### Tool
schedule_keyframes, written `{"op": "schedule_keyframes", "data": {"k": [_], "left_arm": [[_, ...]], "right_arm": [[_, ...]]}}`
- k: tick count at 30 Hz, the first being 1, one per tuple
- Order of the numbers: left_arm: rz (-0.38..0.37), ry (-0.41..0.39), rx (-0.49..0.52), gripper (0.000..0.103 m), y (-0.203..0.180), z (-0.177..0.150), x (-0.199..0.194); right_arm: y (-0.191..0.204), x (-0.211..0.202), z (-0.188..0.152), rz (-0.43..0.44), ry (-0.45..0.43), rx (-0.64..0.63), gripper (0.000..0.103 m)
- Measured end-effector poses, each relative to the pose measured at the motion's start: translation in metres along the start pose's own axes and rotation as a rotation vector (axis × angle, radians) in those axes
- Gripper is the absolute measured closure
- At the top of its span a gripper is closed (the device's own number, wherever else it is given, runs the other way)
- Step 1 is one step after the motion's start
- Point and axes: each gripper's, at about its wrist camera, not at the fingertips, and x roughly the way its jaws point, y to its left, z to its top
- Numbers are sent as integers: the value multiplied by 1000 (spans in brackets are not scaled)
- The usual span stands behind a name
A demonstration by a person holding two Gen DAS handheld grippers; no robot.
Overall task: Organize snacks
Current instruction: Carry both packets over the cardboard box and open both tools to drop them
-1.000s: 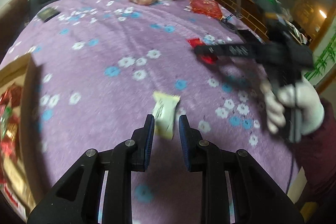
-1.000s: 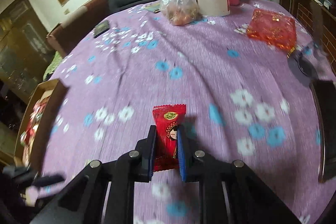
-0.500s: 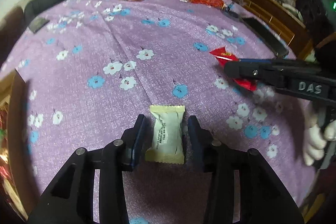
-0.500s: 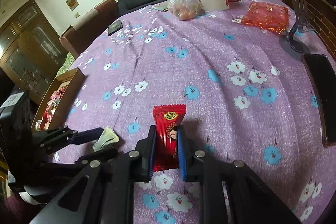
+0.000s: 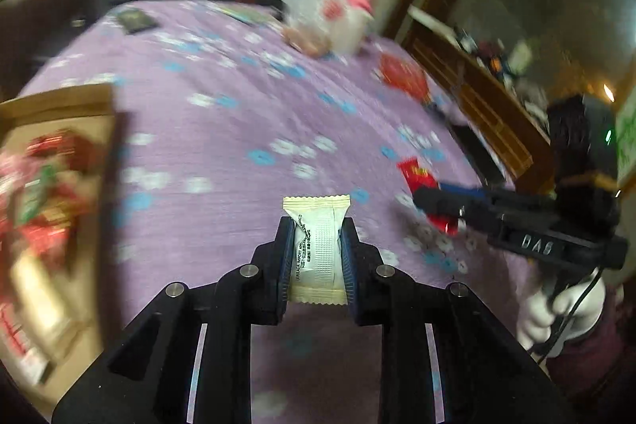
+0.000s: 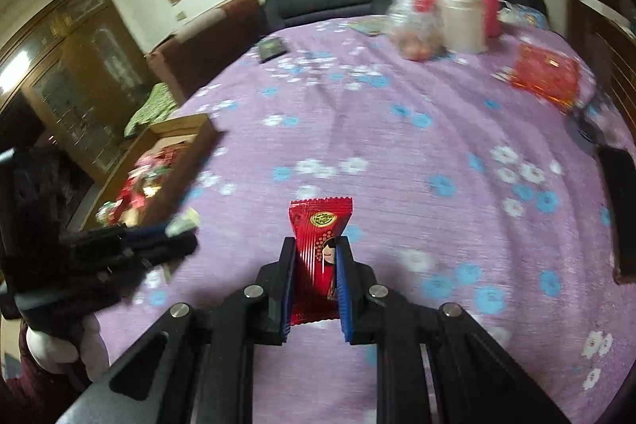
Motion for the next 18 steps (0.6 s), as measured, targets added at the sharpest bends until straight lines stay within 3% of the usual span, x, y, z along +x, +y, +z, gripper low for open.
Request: {"op": "schedule_keyframes", "data": {"k": [2, 5, 11, 18], "left_arm": [[42, -36, -46, 81, 22, -3, -25], [163, -81, -117, 81, 63, -13, -58], [364, -118, -272, 81, 137, -42, -100], [448, -113, -367, 81, 188, -62, -109]], "right_arm": [[23, 5, 3, 37, 10, -29, 82], [56, 16, 7, 88, 31, -78, 82], [132, 50, 8, 181, 95, -181, 82], [203, 93, 8, 226, 158, -283, 82]]}}
